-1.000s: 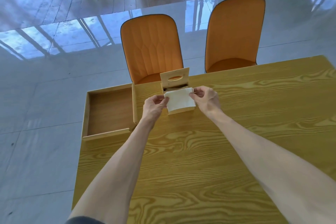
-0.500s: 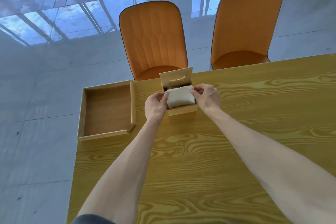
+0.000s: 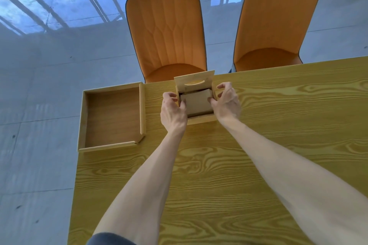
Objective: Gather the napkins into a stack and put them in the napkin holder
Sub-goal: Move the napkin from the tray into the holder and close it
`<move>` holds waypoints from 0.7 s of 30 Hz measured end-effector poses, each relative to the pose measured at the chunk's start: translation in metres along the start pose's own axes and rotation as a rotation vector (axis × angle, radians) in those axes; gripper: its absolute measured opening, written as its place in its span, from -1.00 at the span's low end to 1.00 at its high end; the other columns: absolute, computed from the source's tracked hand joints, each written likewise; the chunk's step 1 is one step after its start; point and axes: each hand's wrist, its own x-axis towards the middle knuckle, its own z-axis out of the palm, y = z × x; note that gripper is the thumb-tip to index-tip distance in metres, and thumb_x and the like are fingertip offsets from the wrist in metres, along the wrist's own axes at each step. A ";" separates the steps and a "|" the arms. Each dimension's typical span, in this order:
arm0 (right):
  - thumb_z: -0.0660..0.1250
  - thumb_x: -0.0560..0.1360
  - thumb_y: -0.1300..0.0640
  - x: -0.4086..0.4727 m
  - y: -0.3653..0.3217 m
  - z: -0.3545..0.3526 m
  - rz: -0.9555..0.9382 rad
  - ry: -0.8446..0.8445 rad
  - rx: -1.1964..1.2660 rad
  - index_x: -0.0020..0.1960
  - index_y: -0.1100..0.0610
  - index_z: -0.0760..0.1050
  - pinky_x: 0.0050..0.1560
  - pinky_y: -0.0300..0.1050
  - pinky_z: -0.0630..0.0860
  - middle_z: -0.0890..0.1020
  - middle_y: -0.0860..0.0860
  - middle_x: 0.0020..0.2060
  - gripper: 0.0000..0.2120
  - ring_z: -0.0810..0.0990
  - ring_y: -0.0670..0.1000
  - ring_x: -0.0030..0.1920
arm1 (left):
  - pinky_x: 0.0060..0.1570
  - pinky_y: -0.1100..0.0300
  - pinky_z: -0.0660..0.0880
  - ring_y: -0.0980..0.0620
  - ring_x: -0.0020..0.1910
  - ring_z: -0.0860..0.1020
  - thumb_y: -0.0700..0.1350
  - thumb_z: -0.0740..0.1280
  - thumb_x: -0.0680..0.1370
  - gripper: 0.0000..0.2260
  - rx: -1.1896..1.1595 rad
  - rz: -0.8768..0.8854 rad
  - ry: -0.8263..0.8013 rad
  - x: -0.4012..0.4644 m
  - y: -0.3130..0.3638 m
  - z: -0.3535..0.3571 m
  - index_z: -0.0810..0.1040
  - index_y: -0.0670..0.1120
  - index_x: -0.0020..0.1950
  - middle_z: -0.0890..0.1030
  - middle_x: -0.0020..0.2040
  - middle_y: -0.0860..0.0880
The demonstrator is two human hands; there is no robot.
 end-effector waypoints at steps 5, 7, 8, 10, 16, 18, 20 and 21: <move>0.51 0.42 0.08 0.003 0.006 0.004 -0.007 -0.020 0.016 0.20 0.08 0.40 -0.30 -0.20 0.38 0.60 0.04 -0.04 -0.56 0.52 -0.03 -0.19 | -0.16 0.08 0.47 -0.04 -0.08 0.60 -0.02 0.40 0.54 -0.63 -0.020 -0.078 -0.082 0.008 -0.005 0.001 0.39 -0.02 0.29 0.64 0.10 -0.02; 0.49 0.43 0.05 0.004 0.008 0.002 -0.029 -0.047 0.046 0.22 0.07 0.40 -0.26 -0.19 0.43 0.59 0.02 -0.01 -0.57 0.55 -0.03 -0.14 | -0.10 0.05 0.54 -0.05 -0.04 0.62 0.02 0.39 0.53 -0.61 -0.034 -0.055 -0.117 0.009 -0.005 0.001 0.41 -0.01 0.32 0.63 0.12 -0.02; 0.48 0.44 0.03 0.005 0.009 -0.001 -0.042 -0.068 0.072 0.23 0.06 0.41 -0.22 -0.16 0.50 0.59 0.01 0.01 -0.57 0.57 -0.03 -0.10 | -0.09 0.05 0.55 -0.03 -0.05 0.61 0.04 0.39 0.53 -0.60 -0.050 -0.039 -0.134 0.008 -0.005 -0.001 0.41 -0.01 0.33 0.62 0.12 -0.02; 0.45 0.46 -0.01 0.006 0.008 -0.008 -0.063 -0.103 0.142 0.24 0.04 0.42 -0.10 -0.10 0.59 0.59 -0.02 0.04 -0.58 0.59 -0.03 -0.05 | -0.11 0.09 0.54 0.04 -0.10 0.58 0.07 0.37 0.53 -0.59 -0.108 -0.014 -0.160 0.008 -0.006 -0.007 0.42 0.01 0.34 0.61 0.12 0.00; 0.31 0.54 -0.06 0.017 -0.006 -0.041 -0.073 -0.047 0.327 0.20 0.08 0.52 0.01 -0.09 0.59 0.64 0.00 0.05 -0.69 0.59 -0.04 0.00 | 0.00 0.05 0.55 0.03 0.03 0.58 0.16 0.26 0.59 -0.62 -0.136 0.075 -0.205 0.008 -0.010 -0.036 0.48 -0.02 0.31 0.60 0.23 -0.04; 0.23 0.57 -0.12 0.022 -0.016 -0.051 -0.036 -0.036 0.400 0.18 0.11 0.57 -0.09 -0.24 0.53 0.66 0.02 0.05 -0.63 0.58 -0.07 -0.03 | -0.04 0.11 0.50 0.04 0.02 0.57 0.23 0.17 0.60 -0.58 -0.220 0.030 -0.184 0.010 -0.002 -0.046 0.49 -0.01 0.30 0.61 0.22 -0.05; 0.18 0.57 -0.19 0.025 -0.026 -0.057 -0.029 -0.067 0.439 0.11 0.12 0.62 -0.21 -0.37 0.41 0.67 -0.02 -0.01 -0.56 0.56 -0.14 -0.10 | 0.08 0.02 0.52 -0.01 0.09 0.59 0.29 0.05 0.60 -0.51 -0.337 -0.040 -0.161 0.012 0.010 -0.056 0.53 0.01 0.27 0.63 0.17 -0.05; 0.17 0.57 -0.22 0.026 -0.030 -0.059 -0.028 -0.091 0.456 0.07 0.11 0.65 -0.24 -0.39 0.38 0.66 -0.06 -0.08 -0.54 0.54 -0.19 -0.15 | 0.15 -0.05 0.52 -0.04 0.11 0.59 0.30 0.01 0.60 -0.48 -0.386 -0.058 -0.156 0.013 0.017 -0.060 0.55 0.02 0.25 0.64 0.15 -0.05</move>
